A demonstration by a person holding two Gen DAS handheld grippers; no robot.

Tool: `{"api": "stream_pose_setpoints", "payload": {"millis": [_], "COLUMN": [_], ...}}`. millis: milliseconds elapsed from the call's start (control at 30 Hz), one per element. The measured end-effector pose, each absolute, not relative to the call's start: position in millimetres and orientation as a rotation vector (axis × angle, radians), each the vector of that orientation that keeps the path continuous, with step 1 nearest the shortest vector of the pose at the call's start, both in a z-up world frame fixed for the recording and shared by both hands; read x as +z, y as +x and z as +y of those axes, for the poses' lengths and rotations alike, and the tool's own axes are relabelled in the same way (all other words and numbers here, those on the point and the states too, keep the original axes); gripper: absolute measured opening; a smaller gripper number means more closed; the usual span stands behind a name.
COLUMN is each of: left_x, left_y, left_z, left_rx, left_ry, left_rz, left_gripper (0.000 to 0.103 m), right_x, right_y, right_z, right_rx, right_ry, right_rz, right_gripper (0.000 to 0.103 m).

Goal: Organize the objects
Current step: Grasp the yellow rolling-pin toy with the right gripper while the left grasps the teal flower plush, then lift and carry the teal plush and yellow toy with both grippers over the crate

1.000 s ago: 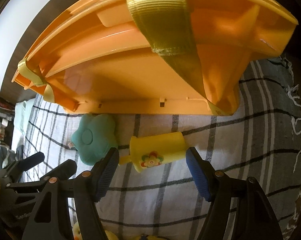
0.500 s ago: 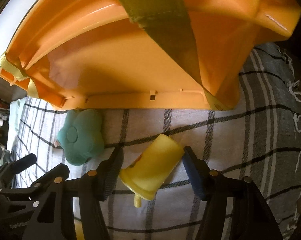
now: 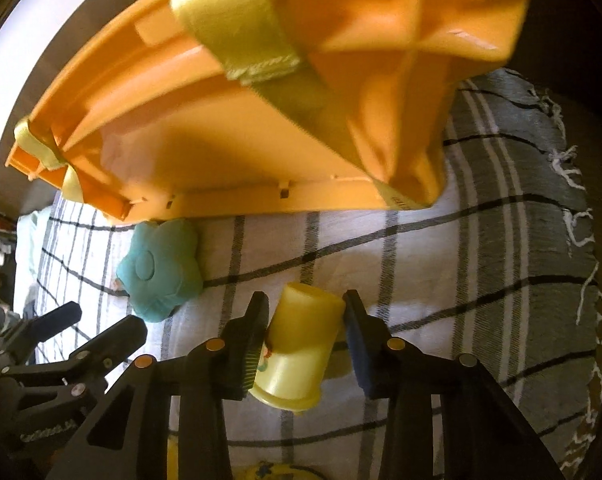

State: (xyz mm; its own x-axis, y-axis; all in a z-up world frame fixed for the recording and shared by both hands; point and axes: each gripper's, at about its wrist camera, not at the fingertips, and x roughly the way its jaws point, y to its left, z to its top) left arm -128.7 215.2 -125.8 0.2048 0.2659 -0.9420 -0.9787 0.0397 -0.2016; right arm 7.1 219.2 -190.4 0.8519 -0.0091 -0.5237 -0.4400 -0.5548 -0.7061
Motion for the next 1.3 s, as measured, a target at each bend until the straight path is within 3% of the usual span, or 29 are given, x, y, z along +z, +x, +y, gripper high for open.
{"api": "stream_pose_setpoints", "payload": {"millis": [633,833,1300], "left_x": [-148,-156,-131], "left_y": [-107,-108,-121], "left_z": [243,246,227], "left_rx": [1.157,1.14,1.187], "left_ry": [-1.023,-1.048,-1.023], "left_rz": [0.888,0.87,0.813], "left_gripper": [0.1,0.084,0.082], "right_x": [-148,-164,-135], "right_y": [2,6,-11], "right_z": [233,231,233], "right_rx": [0.644,0.652,0.686], "right_ry": [-2.059,-2.092,-2.143], "right_rz": [0.21,0.169,0.086], "right_gripper": [0.036,0.036,0.034]}}
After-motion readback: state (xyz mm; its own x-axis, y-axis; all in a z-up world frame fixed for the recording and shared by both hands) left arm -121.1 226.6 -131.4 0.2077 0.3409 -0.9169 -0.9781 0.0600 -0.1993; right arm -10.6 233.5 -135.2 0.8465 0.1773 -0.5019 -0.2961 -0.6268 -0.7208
